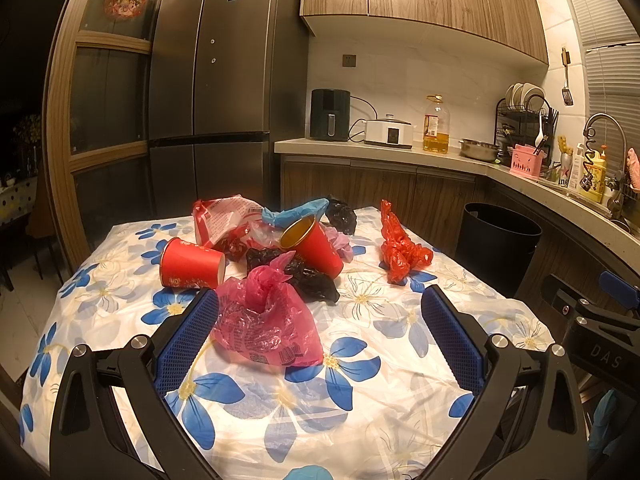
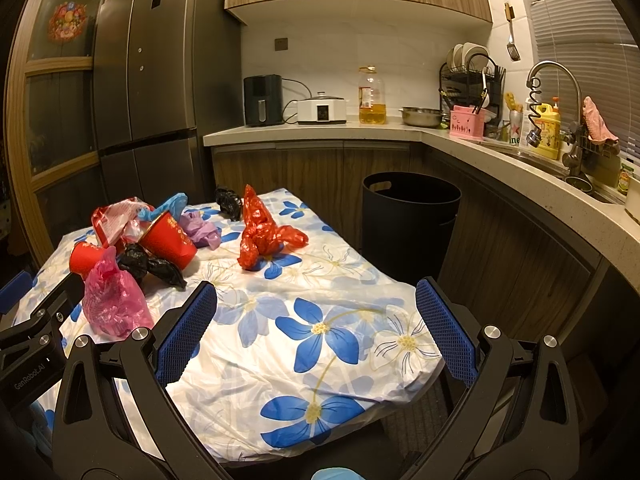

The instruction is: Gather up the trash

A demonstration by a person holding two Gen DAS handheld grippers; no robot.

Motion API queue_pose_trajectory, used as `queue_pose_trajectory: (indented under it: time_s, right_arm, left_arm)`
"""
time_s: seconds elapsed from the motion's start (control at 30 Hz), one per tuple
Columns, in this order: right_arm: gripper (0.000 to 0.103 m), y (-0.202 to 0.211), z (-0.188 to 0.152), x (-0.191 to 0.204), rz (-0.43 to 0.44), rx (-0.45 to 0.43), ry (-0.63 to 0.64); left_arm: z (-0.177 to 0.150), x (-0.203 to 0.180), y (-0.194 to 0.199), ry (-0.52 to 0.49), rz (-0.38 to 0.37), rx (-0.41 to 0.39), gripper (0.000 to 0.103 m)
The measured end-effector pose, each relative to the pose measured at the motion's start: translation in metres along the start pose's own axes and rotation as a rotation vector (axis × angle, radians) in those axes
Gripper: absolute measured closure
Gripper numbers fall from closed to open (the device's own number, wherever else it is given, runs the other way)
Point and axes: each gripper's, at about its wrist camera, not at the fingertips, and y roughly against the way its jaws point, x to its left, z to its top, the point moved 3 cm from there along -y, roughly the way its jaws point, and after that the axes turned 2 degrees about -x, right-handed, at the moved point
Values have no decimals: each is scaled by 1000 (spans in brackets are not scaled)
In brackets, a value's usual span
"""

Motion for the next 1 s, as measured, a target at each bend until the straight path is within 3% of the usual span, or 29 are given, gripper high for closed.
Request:
queue_pose_trajectory:
  time_s: [1.0]
  right_arm:
    - [5,-1,-2,2,0,3,1]
  left_arm:
    - [0,0,0,3,0,1,5]
